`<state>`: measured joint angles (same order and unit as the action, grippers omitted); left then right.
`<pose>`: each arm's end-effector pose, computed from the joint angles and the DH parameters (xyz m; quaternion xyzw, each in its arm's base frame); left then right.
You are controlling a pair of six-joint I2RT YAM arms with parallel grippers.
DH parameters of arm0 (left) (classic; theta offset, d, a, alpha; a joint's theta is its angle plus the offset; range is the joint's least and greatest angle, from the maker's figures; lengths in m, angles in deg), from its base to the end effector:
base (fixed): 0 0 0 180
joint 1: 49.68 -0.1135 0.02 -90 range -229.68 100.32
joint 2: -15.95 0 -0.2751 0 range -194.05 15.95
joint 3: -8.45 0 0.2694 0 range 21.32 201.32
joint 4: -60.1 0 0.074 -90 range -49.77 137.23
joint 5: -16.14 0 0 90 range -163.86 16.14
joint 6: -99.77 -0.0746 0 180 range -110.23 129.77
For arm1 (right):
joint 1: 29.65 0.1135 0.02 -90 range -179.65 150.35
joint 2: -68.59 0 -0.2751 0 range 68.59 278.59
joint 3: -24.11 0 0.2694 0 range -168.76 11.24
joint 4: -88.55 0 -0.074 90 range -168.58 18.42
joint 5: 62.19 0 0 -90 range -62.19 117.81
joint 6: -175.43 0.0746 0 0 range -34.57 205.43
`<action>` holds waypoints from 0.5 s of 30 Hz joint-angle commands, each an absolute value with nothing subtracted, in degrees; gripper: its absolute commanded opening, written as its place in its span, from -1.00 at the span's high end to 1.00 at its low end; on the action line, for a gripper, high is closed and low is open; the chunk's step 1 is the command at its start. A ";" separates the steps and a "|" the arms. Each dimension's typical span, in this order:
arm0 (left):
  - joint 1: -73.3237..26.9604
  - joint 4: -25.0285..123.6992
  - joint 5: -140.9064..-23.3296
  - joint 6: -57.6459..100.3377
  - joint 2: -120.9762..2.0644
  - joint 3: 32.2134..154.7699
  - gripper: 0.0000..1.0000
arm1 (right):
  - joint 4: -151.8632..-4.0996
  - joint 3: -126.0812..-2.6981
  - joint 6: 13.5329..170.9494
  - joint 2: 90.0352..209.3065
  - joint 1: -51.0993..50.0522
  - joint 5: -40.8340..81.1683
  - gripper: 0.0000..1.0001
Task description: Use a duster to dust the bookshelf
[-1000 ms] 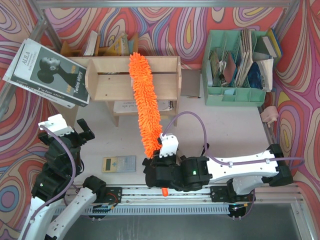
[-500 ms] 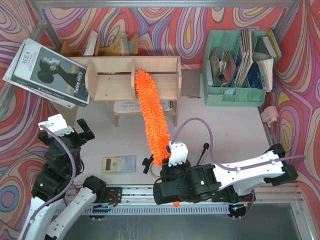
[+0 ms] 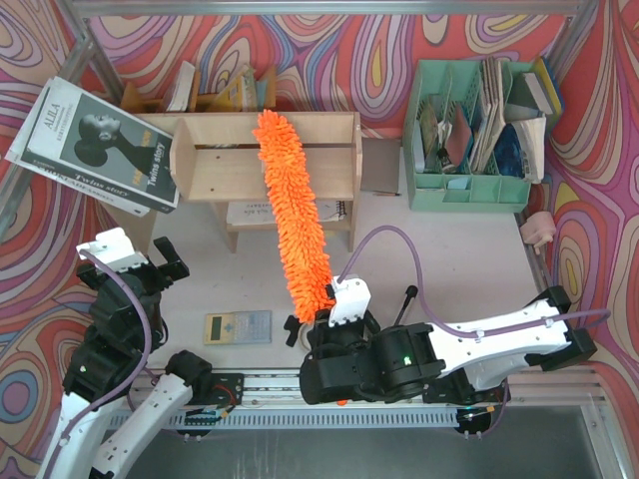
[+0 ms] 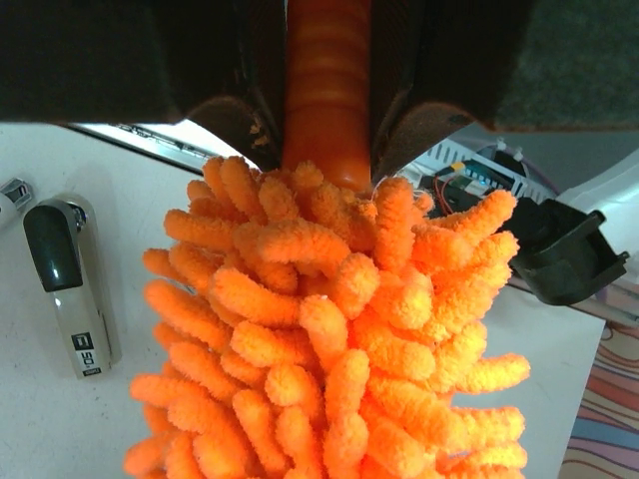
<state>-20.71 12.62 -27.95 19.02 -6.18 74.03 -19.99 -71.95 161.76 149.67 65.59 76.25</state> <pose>0.1015 0.0051 0.3936 -0.1466 0.7092 0.0640 0.6866 0.0277 0.3096 0.3520 -0.0268 0.8808 0.2334 0.4111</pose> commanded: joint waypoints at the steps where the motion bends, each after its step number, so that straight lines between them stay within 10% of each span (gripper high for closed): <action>1: -20.99 12.78 -27.86 19.33 -5.98 73.88 -0.97 | -22.15 -72.91 159.32 150.24 65.70 81.61 1.00; 15: -20.98 12.78 -28.15 19.20 -6.36 74.12 -0.97 | -16.21 -68.95 167.65 149.48 63.91 77.21 1.00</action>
